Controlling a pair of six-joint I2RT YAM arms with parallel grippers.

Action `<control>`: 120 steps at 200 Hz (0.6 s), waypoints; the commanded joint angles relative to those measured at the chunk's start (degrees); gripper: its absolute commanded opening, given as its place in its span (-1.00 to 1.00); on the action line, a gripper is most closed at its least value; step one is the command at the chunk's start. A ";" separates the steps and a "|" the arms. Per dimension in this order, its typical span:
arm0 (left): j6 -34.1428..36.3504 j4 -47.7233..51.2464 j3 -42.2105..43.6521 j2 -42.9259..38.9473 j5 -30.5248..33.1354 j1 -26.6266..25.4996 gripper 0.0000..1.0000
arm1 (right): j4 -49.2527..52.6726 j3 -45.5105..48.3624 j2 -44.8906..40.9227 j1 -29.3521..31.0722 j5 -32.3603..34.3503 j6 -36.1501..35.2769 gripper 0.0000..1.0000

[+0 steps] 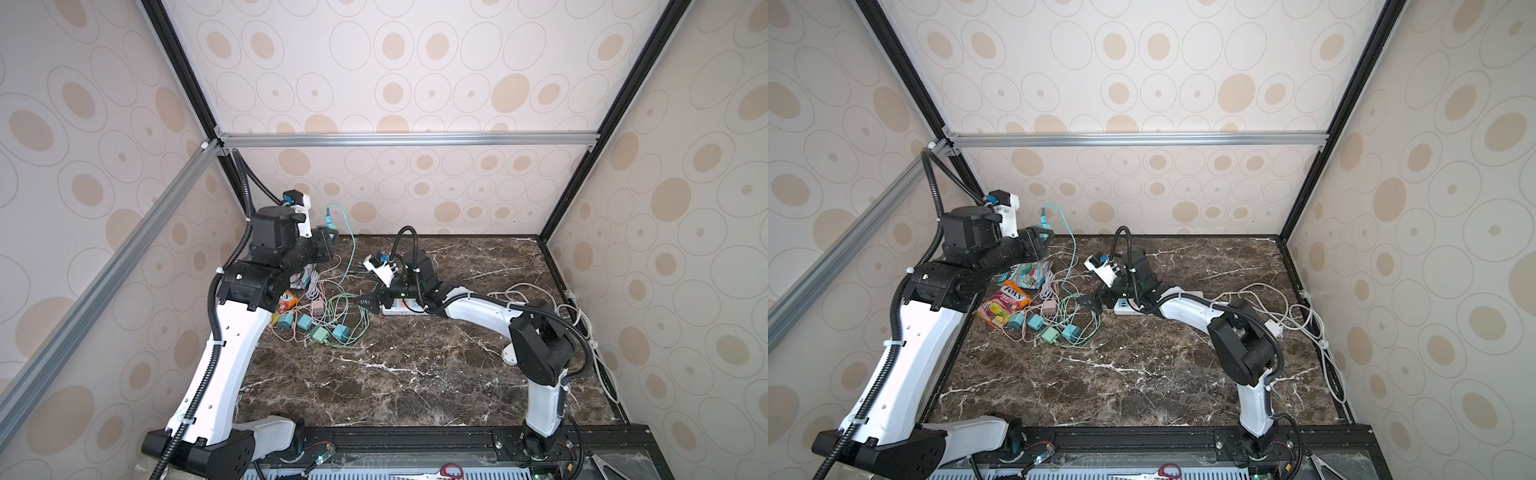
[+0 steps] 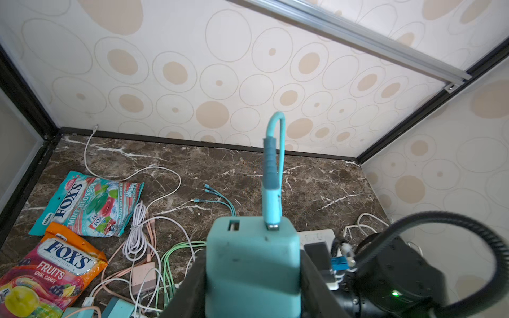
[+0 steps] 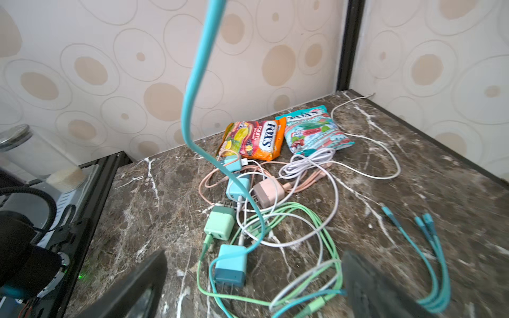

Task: Insert the plug
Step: 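Lift the teal charger high with the left gripper, raising its cable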

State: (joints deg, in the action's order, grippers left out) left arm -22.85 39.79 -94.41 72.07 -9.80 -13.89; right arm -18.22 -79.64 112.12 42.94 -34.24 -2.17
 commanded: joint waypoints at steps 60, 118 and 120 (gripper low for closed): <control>2.49 0.68 -13.85 0.75 -1.53 -0.07 -1.00 | -11.73 -4.12 11.12 2.50 3.04 9.70 0.91; 2.91 2.00 -18.29 2.44 -0.88 -0.04 -1.00 | -16.37 -8.07 16.55 4.83 -0.99 15.97 -0.05; 3.01 2.10 -18.47 2.50 -0.71 -0.01 -1.00 | -16.27 -8.27 16.56 4.82 -1.51 16.04 -0.13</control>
State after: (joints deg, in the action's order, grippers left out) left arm -21.61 41.45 -108.79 73.97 -11.14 -13.89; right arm -30.35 -85.21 127.42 46.61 -32.21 10.76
